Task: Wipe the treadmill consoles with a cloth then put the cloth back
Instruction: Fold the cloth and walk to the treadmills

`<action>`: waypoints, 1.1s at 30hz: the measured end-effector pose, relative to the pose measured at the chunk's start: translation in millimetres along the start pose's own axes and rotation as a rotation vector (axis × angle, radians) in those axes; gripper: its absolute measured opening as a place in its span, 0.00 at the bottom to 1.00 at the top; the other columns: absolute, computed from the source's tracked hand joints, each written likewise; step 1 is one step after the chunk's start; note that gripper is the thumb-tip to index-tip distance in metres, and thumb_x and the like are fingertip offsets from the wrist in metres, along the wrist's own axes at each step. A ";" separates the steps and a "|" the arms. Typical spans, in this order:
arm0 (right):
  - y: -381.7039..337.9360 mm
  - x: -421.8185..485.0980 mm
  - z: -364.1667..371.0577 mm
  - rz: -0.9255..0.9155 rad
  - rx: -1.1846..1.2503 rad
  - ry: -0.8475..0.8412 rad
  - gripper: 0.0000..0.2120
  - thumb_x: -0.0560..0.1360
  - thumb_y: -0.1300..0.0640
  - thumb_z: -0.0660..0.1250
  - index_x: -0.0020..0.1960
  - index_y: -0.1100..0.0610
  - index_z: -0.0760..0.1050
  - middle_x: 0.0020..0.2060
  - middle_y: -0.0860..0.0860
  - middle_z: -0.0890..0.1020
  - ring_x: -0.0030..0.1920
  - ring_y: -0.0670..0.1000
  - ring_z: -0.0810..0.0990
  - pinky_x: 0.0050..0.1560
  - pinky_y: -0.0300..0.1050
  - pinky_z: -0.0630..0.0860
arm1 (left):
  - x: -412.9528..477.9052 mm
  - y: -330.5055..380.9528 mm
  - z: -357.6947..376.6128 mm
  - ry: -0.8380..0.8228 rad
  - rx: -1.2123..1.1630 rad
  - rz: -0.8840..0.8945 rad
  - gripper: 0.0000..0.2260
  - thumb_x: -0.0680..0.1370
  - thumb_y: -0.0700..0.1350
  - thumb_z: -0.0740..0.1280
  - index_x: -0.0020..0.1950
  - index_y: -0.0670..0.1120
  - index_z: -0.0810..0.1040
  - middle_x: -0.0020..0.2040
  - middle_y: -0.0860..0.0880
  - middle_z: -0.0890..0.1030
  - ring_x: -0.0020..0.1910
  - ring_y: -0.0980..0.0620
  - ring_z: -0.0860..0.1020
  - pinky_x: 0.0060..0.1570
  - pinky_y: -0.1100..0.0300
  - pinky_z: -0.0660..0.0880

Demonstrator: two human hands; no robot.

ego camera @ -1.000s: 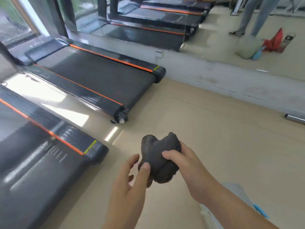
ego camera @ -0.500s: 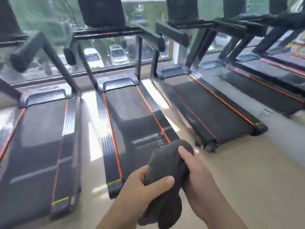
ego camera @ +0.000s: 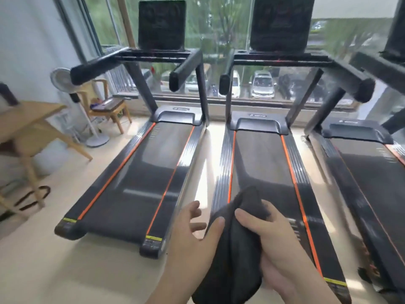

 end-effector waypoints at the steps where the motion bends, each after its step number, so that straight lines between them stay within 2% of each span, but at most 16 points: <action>1: 1.2 13.6 11.8 -0.003 0.009 -0.017 0.15 0.72 0.67 0.75 0.57 0.64 0.79 0.52 0.68 0.85 0.51 0.66 0.86 0.62 0.69 0.79 | 8.0 0.2 -2.0 -0.009 0.002 0.043 0.21 0.71 0.58 0.78 0.62 0.61 0.79 0.56 0.62 0.83 0.53 0.61 0.82 0.48 0.67 0.77; 4: 6.2 46.1 55.4 0.064 0.014 -0.116 0.18 0.62 0.65 0.81 0.50 0.62 0.82 0.44 0.65 0.85 0.47 0.66 0.84 0.62 0.75 0.76 | 27.8 4.5 -11.8 -0.107 -0.052 0.065 0.22 0.64 0.64 0.74 0.56 0.61 0.84 0.51 0.57 0.87 0.51 0.57 0.85 0.49 0.63 0.80; 7: 9.8 71.9 99.4 0.180 0.090 -0.274 0.16 0.62 0.64 0.81 0.48 0.60 0.82 0.44 0.63 0.84 0.49 0.66 0.81 0.65 0.78 0.71 | 56.5 -6.7 -34.2 0.008 -0.212 0.003 0.30 0.60 0.63 0.79 0.58 0.52 0.83 0.51 0.49 0.88 0.50 0.52 0.86 0.49 0.59 0.80; 9: 10.9 86.0 126.5 0.267 0.076 -0.392 0.15 0.65 0.65 0.77 0.50 0.58 0.81 0.46 0.63 0.83 0.46 0.64 0.82 0.58 0.70 0.79 | 72.1 -13.9 -58.0 0.103 -0.389 -0.103 0.34 0.61 0.63 0.81 0.62 0.48 0.82 0.55 0.44 0.87 0.53 0.48 0.85 0.49 0.55 0.80; 11: 8.1 103.0 155.0 0.336 0.110 -0.517 0.15 0.67 0.63 0.73 0.53 0.56 0.80 0.43 0.62 0.84 0.39 0.61 0.84 0.44 0.56 0.83 | 88.1 -14.5 -83.8 0.140 -0.485 -0.165 0.31 0.68 0.64 0.78 0.65 0.48 0.81 0.58 0.43 0.86 0.53 0.47 0.85 0.44 0.55 0.79; 12: 7.0 111.7 171.0 0.362 0.131 -0.563 0.17 0.66 0.62 0.74 0.55 0.56 0.80 0.43 0.62 0.85 0.37 0.60 0.84 0.41 0.54 0.83 | 95.3 -16.6 -97.9 0.161 -0.502 -0.181 0.29 0.69 0.63 0.78 0.64 0.49 0.81 0.57 0.44 0.87 0.50 0.49 0.85 0.43 0.56 0.79; 14: 13.5 133.1 202.4 0.399 0.175 -0.615 0.26 0.60 0.61 0.81 0.58 0.56 0.83 0.48 0.62 0.86 0.42 0.62 0.86 0.46 0.56 0.84 | 112.1 -27.2 -126.9 0.215 -0.522 -0.193 0.31 0.67 0.65 0.78 0.64 0.51 0.82 0.54 0.49 0.87 0.46 0.53 0.85 0.43 0.57 0.78; 16: 33.0 154.3 231.7 0.469 0.218 -0.601 0.35 0.53 0.62 0.86 0.60 0.55 0.85 0.56 0.62 0.85 0.50 0.64 0.85 0.57 0.60 0.81 | 131.0 -36.5 -155.9 0.233 -0.534 -0.201 0.30 0.68 0.65 0.78 0.66 0.53 0.81 0.57 0.50 0.87 0.52 0.53 0.85 0.46 0.56 0.78; 18: 52.7 173.3 265.2 0.579 0.242 -0.631 0.32 0.63 0.59 0.82 0.67 0.53 0.82 0.66 0.64 0.80 0.62 0.65 0.80 0.69 0.63 0.73 | 159.0 -42.3 -191.9 0.211 -0.519 -0.175 0.25 0.72 0.58 0.78 0.67 0.54 0.80 0.61 0.48 0.85 0.59 0.52 0.83 0.51 0.57 0.78; 19: 62.4 184.6 282.0 0.611 0.221 -0.641 0.28 0.68 0.58 0.78 0.68 0.55 0.81 0.68 0.64 0.80 0.62 0.65 0.80 0.70 0.62 0.71 | 176.9 -43.3 -213.8 0.198 -0.487 -0.158 0.23 0.74 0.52 0.78 0.68 0.53 0.79 0.63 0.49 0.85 0.62 0.52 0.82 0.56 0.56 0.79; 22: 85.7 227.1 342.3 0.620 0.141 -0.655 0.21 0.73 0.55 0.75 0.63 0.63 0.81 0.53 0.64 0.84 0.50 0.63 0.83 0.58 0.55 0.78 | 240.5 -43.2 -290.5 0.157 -0.368 -0.084 0.27 0.74 0.37 0.78 0.72 0.46 0.76 0.66 0.45 0.83 0.67 0.46 0.80 0.70 0.44 0.75; 24: 97.3 256.5 393.2 0.539 0.047 -0.636 0.20 0.70 0.51 0.79 0.55 0.63 0.83 0.48 0.65 0.84 0.46 0.62 0.84 0.54 0.54 0.80 | 287.1 -31.4 -341.5 0.185 -0.311 -0.077 0.23 0.71 0.42 0.80 0.65 0.48 0.81 0.61 0.44 0.85 0.64 0.45 0.82 0.69 0.40 0.74; 26: 107.4 287.1 448.0 0.392 -0.102 -0.598 0.25 0.62 0.47 0.85 0.51 0.63 0.85 0.49 0.66 0.85 0.48 0.61 0.85 0.56 0.56 0.80 | 334.9 -7.4 -383.1 0.192 -0.244 -0.060 0.12 0.74 0.46 0.78 0.57 0.52 0.85 0.56 0.48 0.88 0.59 0.49 0.85 0.65 0.44 0.78; 28: 108.2 311.8 500.0 0.269 -0.221 -0.599 0.25 0.62 0.46 0.83 0.51 0.62 0.86 0.50 0.66 0.86 0.48 0.61 0.85 0.51 0.54 0.82 | 377.7 25.0 -416.1 0.210 -0.168 -0.022 0.05 0.79 0.46 0.74 0.53 0.54 0.86 0.51 0.52 0.88 0.54 0.54 0.86 0.58 0.51 0.82; 30: 97.9 330.4 542.0 0.132 -0.337 -0.610 0.19 0.62 0.50 0.83 0.49 0.57 0.87 0.49 0.62 0.87 0.48 0.58 0.87 0.46 0.49 0.84 | 416.0 56.3 -446.0 0.257 -0.143 0.022 0.05 0.78 0.49 0.74 0.54 0.55 0.84 0.48 0.56 0.88 0.50 0.58 0.86 0.50 0.56 0.83; 33: 80.4 356.7 584.2 -0.118 -0.620 -0.577 0.17 0.64 0.49 0.85 0.50 0.51 0.87 0.50 0.50 0.88 0.51 0.51 0.88 0.50 0.47 0.84 | 464.0 84.5 -479.4 0.338 -0.088 0.070 0.07 0.75 0.53 0.75 0.52 0.58 0.83 0.44 0.62 0.86 0.43 0.65 0.83 0.43 0.61 0.79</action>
Point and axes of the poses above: each hand's wrist, its own x-axis towards the middle knuckle, its own z-axis out of the palm, y = z × x, the point moved 1 cm from there along x, towards the middle knuckle
